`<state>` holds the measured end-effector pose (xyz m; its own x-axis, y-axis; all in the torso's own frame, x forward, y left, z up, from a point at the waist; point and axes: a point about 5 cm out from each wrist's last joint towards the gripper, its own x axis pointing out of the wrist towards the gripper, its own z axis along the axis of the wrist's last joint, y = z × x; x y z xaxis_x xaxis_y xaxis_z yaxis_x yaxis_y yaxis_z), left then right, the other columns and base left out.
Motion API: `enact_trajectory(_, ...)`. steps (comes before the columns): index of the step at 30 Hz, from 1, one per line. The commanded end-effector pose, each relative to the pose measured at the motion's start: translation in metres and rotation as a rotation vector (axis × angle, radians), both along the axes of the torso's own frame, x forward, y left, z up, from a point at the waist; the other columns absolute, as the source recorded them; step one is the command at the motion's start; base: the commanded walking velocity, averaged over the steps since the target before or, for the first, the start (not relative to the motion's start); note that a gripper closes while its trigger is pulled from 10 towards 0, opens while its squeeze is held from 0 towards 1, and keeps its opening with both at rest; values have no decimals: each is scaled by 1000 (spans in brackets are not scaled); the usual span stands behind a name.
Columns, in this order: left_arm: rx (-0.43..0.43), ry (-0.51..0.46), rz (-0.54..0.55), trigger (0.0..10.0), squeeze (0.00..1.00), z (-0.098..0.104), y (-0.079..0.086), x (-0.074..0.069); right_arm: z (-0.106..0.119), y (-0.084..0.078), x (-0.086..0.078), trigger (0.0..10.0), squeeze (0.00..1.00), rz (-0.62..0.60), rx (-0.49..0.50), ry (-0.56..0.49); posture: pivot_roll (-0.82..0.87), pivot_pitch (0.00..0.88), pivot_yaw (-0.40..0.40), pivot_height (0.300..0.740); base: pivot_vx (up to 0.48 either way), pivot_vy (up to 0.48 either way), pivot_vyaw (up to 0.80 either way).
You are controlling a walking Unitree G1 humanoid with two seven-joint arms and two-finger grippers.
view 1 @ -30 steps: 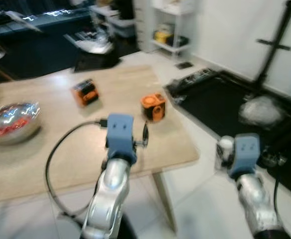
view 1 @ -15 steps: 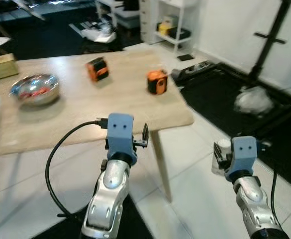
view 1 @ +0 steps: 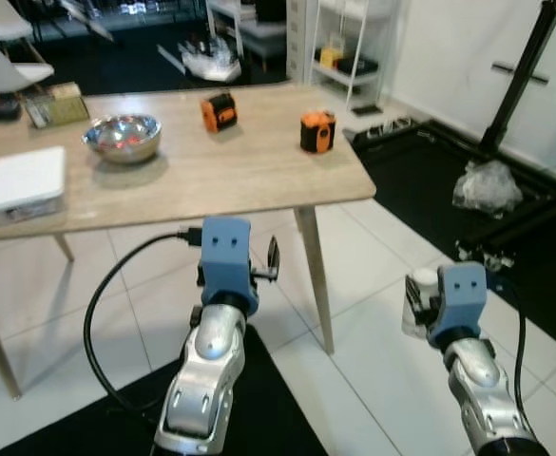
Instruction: Restocking fridge
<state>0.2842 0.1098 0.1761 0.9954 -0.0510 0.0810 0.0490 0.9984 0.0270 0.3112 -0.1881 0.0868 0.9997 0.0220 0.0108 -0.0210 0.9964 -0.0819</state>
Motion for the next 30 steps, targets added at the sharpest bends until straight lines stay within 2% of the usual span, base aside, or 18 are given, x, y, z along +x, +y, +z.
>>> enact_trajectory(1, 8, 18, -3, 10000, 0, -3, -2, 0, 7, -2, 1, 10000, 0, -2, -15, -40, -55, 63, -9, 740, 0, 0, 0)
enact_trajectory(19, 12, 27, 5, 10000, 0, -6, 0, 2, 6, -2, 2, 10000, 0, -5, -8, -35, -56, 60, -9, 740, 0, 0, 0)
enact_trajectory(30, 18, 36, 2, 10000, 0, -8, 0, 1, 2, -4, 0, 10000, 0, -14, 5, -12, -55, 63, -9, 740, 0, 0, -764)
